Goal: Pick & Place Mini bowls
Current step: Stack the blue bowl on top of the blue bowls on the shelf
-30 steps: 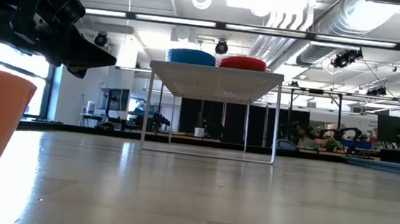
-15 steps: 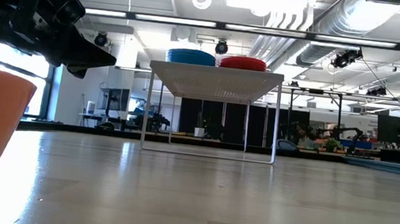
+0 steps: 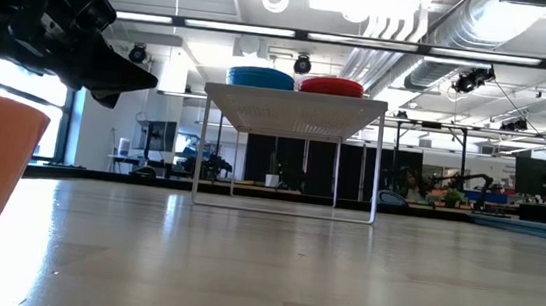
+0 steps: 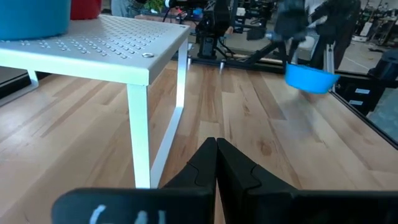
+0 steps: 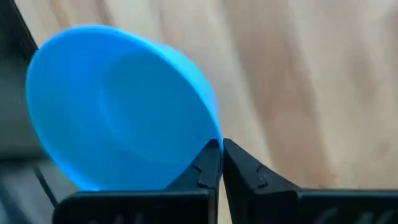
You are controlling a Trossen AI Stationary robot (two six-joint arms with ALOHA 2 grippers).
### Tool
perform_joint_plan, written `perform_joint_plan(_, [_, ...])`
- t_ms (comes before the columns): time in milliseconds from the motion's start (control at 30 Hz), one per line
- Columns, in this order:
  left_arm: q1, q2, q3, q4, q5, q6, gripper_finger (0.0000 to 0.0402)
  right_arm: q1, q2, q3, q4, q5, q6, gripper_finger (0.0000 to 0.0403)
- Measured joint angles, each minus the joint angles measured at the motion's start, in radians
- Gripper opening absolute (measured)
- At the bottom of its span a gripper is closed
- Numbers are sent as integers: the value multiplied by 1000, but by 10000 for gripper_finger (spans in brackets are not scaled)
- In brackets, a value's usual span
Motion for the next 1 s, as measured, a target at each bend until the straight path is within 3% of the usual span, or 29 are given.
perform_joint_plan(100, [0,0,0,0,0,0,0,-110,-53,0,22,93,4,6])
perform_joint_plan(233, [0,0,0,0,0,0,0,-275,-42,0,124,130,-62,3])
perform_joint_plan(533, [0,0,0,-1,0,0,0,-494,215,16,694,188,-231,2])
perform_joint_plan(767, [0,0,0,-4,0,2,0,-519,404,192,710,289,-250,2])
perform_joint_plan(1000, [0,0,0,-5,-1,4,0,-526,502,338,550,374,-251,2])
